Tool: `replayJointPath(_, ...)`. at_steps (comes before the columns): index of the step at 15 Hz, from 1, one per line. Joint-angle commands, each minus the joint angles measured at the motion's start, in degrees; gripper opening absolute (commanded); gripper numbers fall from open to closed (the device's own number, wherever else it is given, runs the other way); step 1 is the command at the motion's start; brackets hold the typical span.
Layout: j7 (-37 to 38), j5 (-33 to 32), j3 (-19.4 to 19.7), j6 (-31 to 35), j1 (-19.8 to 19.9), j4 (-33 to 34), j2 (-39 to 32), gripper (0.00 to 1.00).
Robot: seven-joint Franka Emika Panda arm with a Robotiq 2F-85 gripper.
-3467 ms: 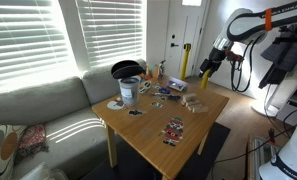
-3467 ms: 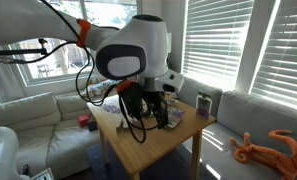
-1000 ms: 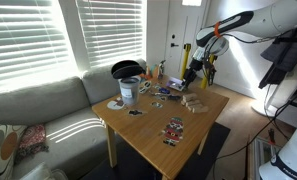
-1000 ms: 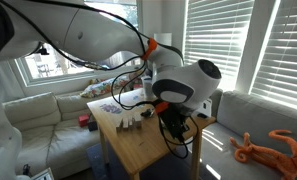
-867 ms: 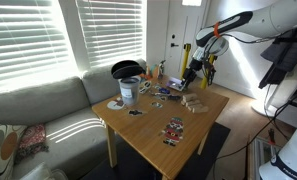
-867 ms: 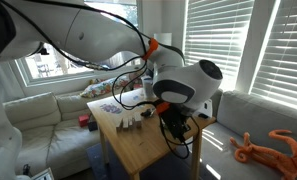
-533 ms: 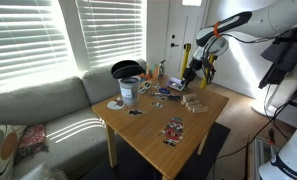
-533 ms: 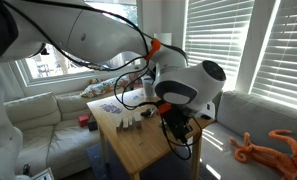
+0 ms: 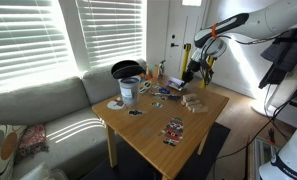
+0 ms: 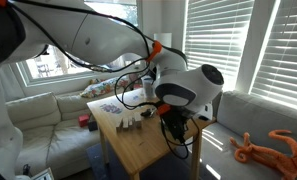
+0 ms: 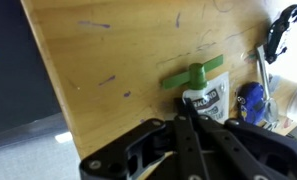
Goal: Move the packet to the left side of the table
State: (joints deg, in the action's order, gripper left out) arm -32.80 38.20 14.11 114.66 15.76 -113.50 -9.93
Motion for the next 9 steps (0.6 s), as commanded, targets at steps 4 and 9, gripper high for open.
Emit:
replayJointPath(4, -1.29, -0.03, -1.14, -1.0, 0.8, 1.94, 3.27, 0.0)
replayJointPath(9, -2.14, -7.64, -1.38, -10.85, -0.68, 5.29, 10.66, 0.0)
